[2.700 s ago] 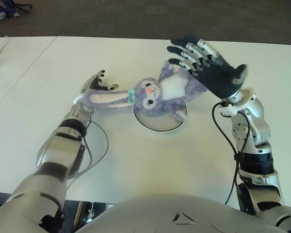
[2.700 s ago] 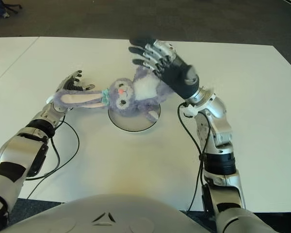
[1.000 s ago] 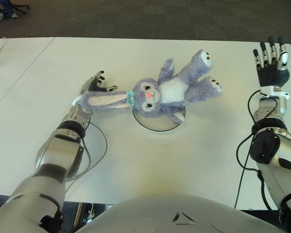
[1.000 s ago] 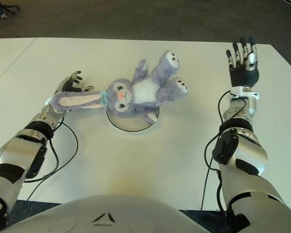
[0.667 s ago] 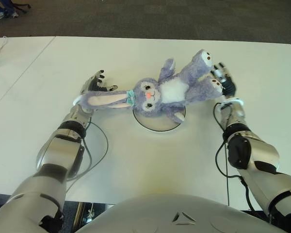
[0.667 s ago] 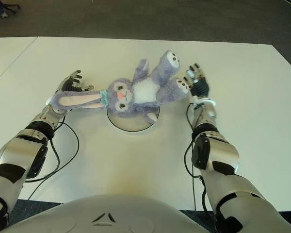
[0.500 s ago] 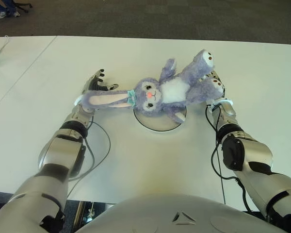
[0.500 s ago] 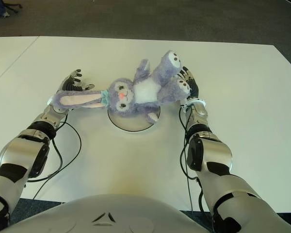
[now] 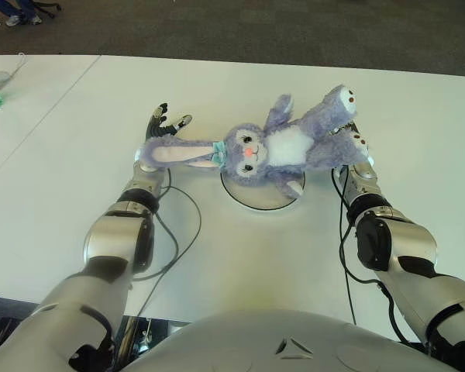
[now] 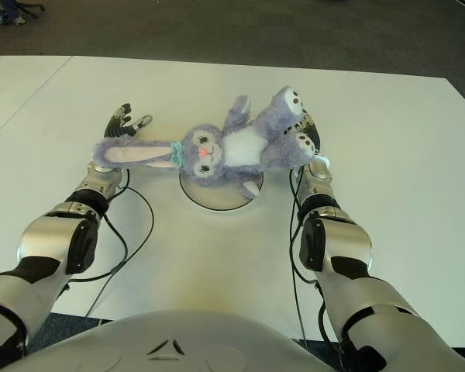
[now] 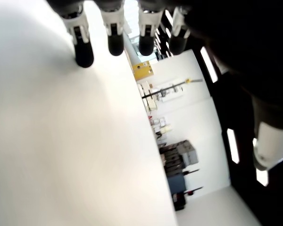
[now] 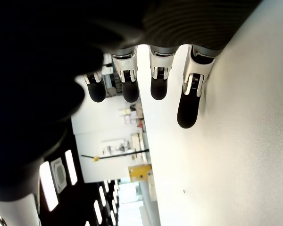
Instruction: Put the doll into the plate.
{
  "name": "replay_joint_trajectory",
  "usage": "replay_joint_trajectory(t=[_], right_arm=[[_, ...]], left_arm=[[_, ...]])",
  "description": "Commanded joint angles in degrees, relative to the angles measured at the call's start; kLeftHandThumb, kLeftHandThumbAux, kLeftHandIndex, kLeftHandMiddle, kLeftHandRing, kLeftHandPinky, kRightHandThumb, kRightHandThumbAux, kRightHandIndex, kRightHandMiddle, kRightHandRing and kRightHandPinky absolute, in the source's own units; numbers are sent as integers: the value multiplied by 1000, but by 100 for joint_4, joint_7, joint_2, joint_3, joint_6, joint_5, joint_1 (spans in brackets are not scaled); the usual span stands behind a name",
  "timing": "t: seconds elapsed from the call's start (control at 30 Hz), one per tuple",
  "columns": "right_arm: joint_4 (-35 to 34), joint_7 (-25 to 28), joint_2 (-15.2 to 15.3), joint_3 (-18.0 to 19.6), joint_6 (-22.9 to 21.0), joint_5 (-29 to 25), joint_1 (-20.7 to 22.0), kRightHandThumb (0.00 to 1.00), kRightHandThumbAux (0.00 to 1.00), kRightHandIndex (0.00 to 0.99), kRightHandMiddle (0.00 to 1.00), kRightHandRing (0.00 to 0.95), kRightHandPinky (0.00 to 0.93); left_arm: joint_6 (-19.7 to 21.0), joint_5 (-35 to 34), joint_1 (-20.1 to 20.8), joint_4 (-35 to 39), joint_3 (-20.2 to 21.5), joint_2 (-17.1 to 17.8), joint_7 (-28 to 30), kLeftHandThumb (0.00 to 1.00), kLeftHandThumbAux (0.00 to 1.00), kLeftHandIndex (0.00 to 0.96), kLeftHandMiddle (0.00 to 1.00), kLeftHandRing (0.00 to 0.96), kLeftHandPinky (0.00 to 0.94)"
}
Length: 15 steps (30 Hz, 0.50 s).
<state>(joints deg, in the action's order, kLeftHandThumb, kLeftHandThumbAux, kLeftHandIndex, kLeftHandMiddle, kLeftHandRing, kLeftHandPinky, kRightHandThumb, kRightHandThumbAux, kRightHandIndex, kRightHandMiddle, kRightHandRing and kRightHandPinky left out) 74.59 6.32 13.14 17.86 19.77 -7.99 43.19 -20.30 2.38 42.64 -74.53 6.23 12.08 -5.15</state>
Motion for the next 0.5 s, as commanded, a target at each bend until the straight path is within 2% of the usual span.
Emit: replay_joint_trajectory(t=[0.03,0.13,0.23,0.5], right_arm=[[238,-160,-300,4,-140,104,-391,0,701,21,19,0,0],[232,-211,-371,38,-57,84,-434,0,687,29,24,0,0],[232,-242,-428,97,24,44,-480,0,686,41,34,2,0],[237,-465,-570,218,214,32,-613,0,692,75,62,29,28]], left_arm=[[146,-374,-24,-180,357,-570,441,0,570,0,15,0,0],[49,-577,-71,-166,593,-667,555,0,553,0,17,0,0],[-246,-729,-278,-156,765,-920,592,0,567,0,27,2,0],[-943,-770,-697,-160,929,-1274,573,0,554,0,44,21,18]])
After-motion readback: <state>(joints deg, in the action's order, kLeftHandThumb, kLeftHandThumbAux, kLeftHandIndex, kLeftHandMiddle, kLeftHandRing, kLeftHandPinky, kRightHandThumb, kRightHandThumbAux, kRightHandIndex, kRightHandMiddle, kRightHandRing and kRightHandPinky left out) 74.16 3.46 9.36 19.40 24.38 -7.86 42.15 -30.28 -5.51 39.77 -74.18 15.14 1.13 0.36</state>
